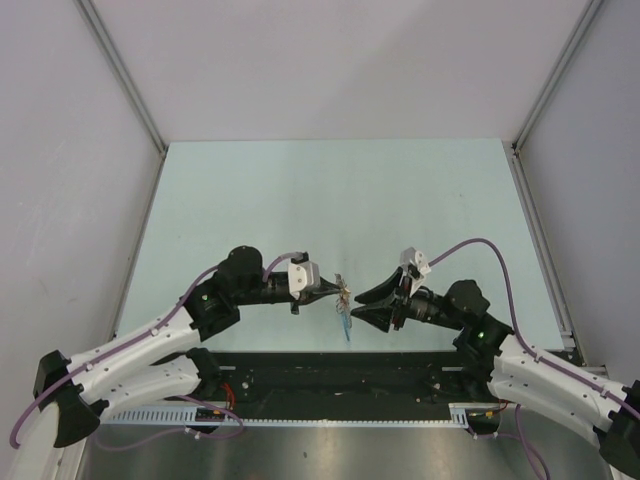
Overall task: Remove the keys from the keyring
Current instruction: Remove the key from the keyring.
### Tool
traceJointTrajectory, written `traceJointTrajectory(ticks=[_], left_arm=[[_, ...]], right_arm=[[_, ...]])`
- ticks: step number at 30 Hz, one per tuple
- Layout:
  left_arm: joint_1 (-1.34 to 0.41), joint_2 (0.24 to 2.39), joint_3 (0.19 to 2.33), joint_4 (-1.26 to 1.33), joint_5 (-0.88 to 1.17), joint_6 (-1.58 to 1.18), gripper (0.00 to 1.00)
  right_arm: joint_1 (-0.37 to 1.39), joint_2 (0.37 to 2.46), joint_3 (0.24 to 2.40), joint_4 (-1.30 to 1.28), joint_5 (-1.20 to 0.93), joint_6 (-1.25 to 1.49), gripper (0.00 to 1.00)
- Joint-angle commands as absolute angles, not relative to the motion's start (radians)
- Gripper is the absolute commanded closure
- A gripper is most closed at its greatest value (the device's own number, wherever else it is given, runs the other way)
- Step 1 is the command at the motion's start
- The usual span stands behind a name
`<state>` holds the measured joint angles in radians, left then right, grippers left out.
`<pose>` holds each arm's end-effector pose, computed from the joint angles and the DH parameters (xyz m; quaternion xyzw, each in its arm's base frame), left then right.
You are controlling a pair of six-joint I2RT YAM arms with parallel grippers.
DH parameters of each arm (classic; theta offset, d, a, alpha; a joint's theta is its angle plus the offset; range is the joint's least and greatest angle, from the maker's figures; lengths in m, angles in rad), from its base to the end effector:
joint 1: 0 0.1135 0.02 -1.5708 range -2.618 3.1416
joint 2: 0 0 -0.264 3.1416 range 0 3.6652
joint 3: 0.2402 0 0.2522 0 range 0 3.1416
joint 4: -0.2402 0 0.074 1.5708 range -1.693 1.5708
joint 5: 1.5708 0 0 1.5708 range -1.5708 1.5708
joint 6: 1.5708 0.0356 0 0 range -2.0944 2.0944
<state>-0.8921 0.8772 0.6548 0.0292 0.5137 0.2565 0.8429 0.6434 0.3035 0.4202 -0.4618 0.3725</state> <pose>0.1160 -0.1717 0.3008 0.5412 0.5392 -0.3784 0.5227 0.0981 0.1339 0.2553 -0.3174 0.6028 0.5359 0.4987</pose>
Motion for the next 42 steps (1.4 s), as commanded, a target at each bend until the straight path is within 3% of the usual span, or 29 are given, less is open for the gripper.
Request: traceJointTrajectory(ticks=[1, 27, 42], left_arm=[[-0.881, 0.845, 0.712, 0.117, 0.601, 0.219, 1.00], [-0.867, 0.877, 0.742, 0.092, 0.790, 0.222, 1.00], [-0.867, 0.891, 0.750, 0.083, 0.824, 0.219, 1.00]], right_arm=[[0.839, 0.634, 0.288, 0.546, -0.535, 0.273, 0.54], [0.818, 0.638, 0.275, 0.607, -0.630, 0.078, 0.54], [0.867, 0.729, 0.319, 0.669, -0.689, 0.043, 0.62]])
